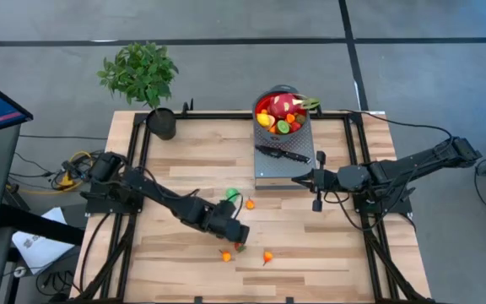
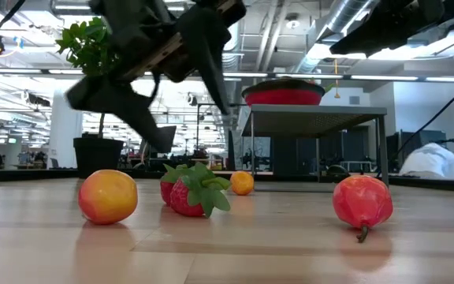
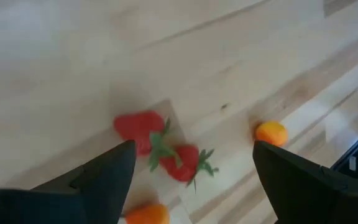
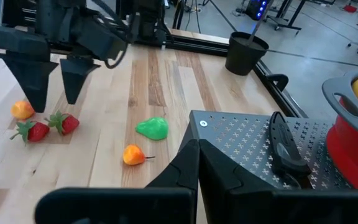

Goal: Pick & Place Fruit
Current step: Put the strawberry into the red colander on the shelf

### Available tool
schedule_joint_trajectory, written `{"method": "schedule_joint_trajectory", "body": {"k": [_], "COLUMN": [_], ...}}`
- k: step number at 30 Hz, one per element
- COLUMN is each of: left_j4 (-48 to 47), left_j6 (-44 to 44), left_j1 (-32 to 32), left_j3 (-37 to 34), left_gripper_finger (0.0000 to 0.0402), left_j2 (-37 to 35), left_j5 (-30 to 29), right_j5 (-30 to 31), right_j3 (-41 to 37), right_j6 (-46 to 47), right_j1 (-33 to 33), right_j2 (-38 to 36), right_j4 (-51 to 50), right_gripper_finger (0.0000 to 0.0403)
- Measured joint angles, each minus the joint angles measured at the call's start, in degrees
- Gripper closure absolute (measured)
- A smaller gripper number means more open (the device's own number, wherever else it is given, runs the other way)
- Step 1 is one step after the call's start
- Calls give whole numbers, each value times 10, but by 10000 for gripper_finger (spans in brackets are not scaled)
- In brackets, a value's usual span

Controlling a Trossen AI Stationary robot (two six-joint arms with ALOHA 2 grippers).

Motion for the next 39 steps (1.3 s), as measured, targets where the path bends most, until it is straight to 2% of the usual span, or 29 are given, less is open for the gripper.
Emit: {"method": "schedule_joint_trajectory", "body": {"k": [8, 13, 17, 21, 26, 33, 39], "left_j4": [5, 9, 19, 75, 86, 88, 117], "left_j6": [-92, -97, -95, -94, -76, 0, 27], "left_j1": [-35, -33, -29, -28, -27, -9, -8], "left_j3": [-34, -38, -38, -37, -11, 60, 96], "left_gripper_finger": [82, 82, 82, 82, 82, 82, 82], "left_j2": [4, 4, 11, 15, 10, 10, 20], "left_j5": [-51, -69, -68, -50, -43, -45, -91], "right_j5": [0, 0, 0, 0, 0, -2, -3], "right_j3": [0, 0, 0, 0, 0, 0, 0], "right_j6": [0, 0, 0, 0, 0, 0, -3], "right_j1": [0, 0, 0, 0, 0, 3, 14], "right_j2": [0, 0, 0, 0, 0, 0, 0], "right_j4": [0, 1, 1, -1, -11, -31, -46], "right_gripper_finger": [403, 403, 403, 403, 403, 403, 403]}}
